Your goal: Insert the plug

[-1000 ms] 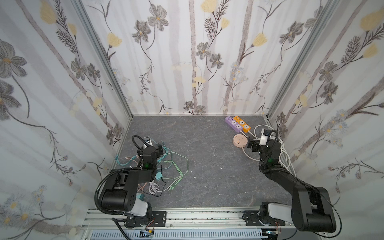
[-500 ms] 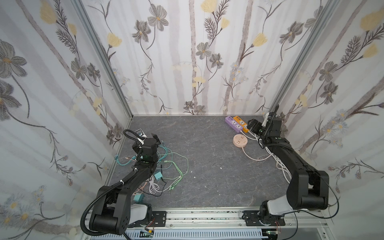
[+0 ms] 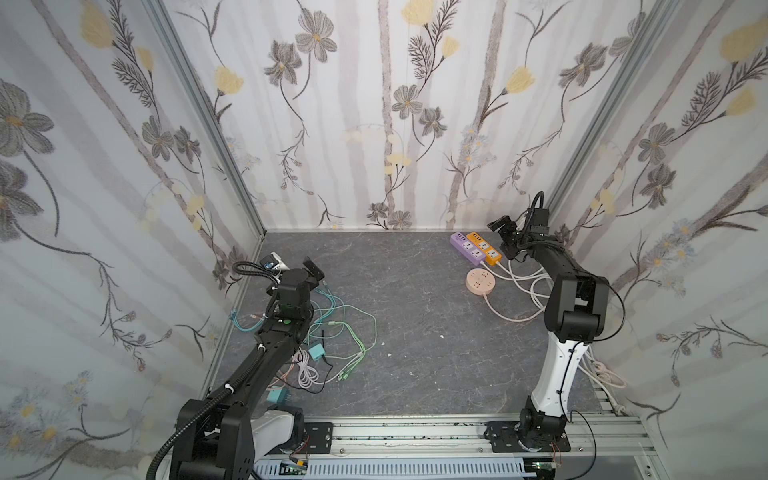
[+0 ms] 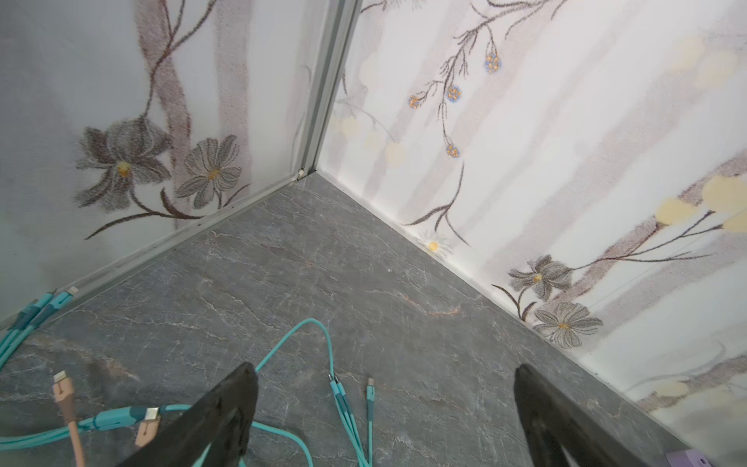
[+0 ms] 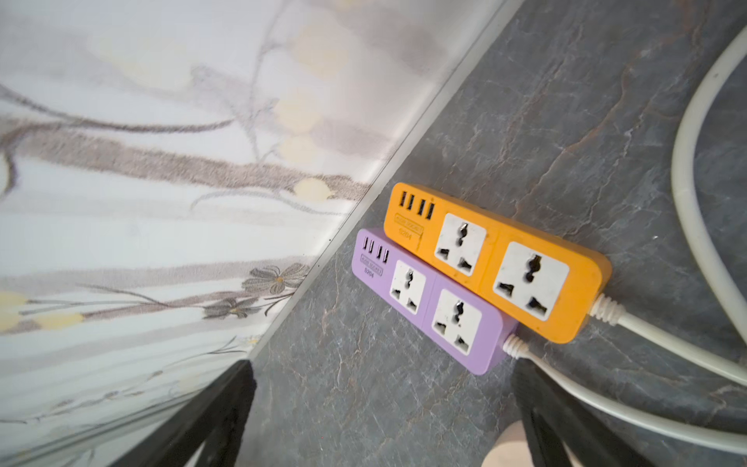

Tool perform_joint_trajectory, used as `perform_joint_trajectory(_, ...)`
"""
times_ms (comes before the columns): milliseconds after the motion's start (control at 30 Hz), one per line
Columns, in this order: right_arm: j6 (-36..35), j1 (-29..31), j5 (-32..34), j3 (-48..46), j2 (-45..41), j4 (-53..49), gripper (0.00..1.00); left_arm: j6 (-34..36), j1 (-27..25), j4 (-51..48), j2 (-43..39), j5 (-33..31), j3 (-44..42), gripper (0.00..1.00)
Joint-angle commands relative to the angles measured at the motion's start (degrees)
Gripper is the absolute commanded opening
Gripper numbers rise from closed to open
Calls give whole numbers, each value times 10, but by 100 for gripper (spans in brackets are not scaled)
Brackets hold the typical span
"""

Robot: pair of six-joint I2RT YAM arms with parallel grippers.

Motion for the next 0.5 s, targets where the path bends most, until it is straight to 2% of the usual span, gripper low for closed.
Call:
perform_joint_trajectory(0,115,-18,-50,19,37,71,99,-12,-1,-23,10,36,12,100)
perform_joint_trajectory(100,132,-31,-59,50,72,65,99,-13,-1,-13,19,42,10,100)
perform_joint_trajectory(167,117,-33,-59,86,94,25,99,-16,-1,-10,23,39,10,100)
perform_joint_trajectory(267,89,-34,-28,126,114,-34,99,-18,0,-11,28,35,12,100)
perform_joint_trajectory(467,74,-37,2,169,145,-67,99,-22,-1,-35,34,35,28,100)
